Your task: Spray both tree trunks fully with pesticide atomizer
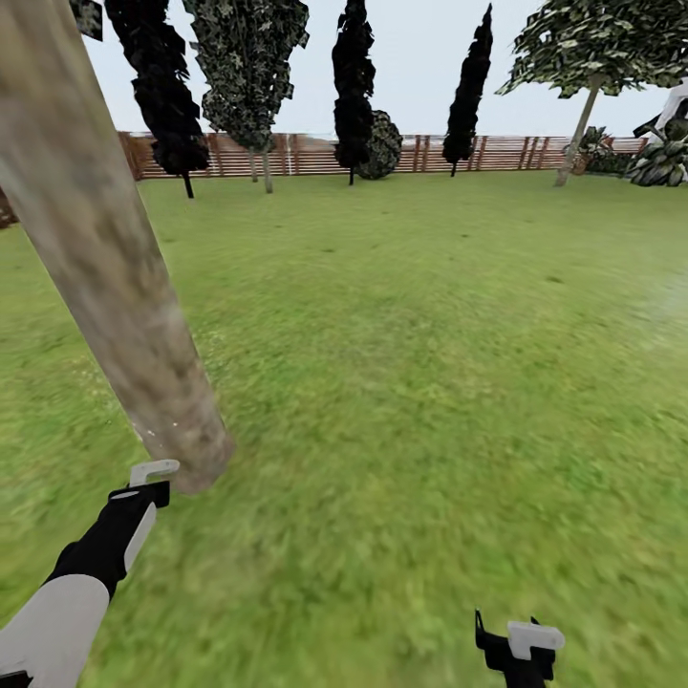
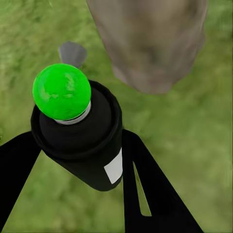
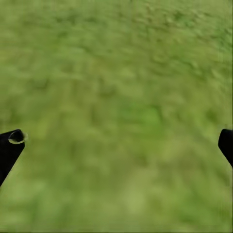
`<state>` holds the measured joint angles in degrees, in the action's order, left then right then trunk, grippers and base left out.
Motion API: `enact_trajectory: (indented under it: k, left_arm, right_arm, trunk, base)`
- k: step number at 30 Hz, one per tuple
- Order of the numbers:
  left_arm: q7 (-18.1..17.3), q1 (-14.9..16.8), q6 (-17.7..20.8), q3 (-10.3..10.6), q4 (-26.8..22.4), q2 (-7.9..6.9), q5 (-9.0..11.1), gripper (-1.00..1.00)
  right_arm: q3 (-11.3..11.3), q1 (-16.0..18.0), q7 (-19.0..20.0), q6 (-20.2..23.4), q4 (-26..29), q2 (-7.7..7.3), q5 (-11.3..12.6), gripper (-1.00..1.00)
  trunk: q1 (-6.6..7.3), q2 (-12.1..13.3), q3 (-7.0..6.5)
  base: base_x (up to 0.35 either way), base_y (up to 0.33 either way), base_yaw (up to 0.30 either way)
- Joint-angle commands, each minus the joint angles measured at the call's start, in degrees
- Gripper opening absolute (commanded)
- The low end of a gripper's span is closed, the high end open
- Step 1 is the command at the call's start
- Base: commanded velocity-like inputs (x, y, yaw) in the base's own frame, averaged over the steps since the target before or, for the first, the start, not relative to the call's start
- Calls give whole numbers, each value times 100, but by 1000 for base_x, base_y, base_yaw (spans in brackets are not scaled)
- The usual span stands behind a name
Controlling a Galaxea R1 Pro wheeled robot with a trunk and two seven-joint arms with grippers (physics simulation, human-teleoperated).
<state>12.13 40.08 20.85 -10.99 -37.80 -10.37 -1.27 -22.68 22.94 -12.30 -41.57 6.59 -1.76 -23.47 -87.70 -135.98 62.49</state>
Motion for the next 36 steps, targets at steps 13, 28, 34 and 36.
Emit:
enact_trajectory:
  k: [13,28,34,36]
  left_arm:
    - [0,0,-2,3,63,0,4,-100]
    - [2,0,-2,0,70,0,4,-100]
    - [0,0,-2,0,69,52,-5,-100]
    - [0,0,-2,0,67,53,-5,-100]
  right_arm:
    - [0,0,0,0,0,0,0,100]
    - [0,0,0,0,0,9,0,100]
    - [0,0,0,0,0,9,0,100]
    - [0,2,0,0,0,9,0,100]
  trunk:
    - [0,0,0]
    - [0,0,0]
    - [0,0,0]
    - [0,0,0]
  base:
    - [236,-183,266]
    - [40,-259,52]
    - [63,-266,273]
    - [221,-206,218]
